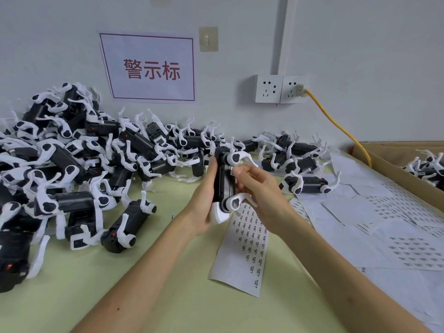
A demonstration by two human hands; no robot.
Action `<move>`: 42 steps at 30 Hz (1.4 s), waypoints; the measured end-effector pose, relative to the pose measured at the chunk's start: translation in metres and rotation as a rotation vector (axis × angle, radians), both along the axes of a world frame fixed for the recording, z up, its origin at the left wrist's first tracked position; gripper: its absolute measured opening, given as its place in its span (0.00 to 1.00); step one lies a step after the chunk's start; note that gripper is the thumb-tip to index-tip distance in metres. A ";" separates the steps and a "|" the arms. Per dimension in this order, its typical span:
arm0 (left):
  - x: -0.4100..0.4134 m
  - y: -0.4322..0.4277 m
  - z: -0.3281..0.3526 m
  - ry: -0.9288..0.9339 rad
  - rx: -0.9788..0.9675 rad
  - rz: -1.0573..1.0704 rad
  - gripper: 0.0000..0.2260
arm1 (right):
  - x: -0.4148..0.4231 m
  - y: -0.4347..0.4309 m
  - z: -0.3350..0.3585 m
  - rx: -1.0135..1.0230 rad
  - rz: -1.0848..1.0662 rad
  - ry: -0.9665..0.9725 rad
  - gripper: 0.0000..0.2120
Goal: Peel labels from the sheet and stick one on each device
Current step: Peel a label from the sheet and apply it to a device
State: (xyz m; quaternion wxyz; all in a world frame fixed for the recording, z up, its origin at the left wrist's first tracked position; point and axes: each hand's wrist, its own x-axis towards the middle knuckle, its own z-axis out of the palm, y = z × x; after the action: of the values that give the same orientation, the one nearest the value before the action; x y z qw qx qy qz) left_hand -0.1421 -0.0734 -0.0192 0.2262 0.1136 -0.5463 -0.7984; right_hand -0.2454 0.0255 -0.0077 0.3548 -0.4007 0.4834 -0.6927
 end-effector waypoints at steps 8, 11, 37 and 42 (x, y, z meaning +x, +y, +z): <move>0.004 -0.002 0.001 0.006 0.017 -0.105 0.27 | -0.005 0.001 -0.002 -0.027 0.091 0.040 0.10; 0.004 -0.003 0.000 0.021 0.031 -0.122 0.27 | -0.008 0.000 -0.003 -0.025 0.069 0.037 0.11; 0.002 -0.005 -0.003 0.047 0.081 -0.126 0.26 | -0.011 -0.001 -0.003 -0.035 0.081 0.119 0.04; 0.002 -0.004 -0.002 0.039 0.081 -0.119 0.27 | -0.014 -0.003 -0.004 -0.024 0.091 0.081 0.02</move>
State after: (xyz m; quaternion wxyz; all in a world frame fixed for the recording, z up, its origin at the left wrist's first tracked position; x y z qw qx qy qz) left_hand -0.1400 -0.0777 -0.0216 0.1840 0.0743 -0.5150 -0.8339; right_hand -0.2591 0.0227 -0.0112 0.3614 -0.4544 0.4704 -0.6646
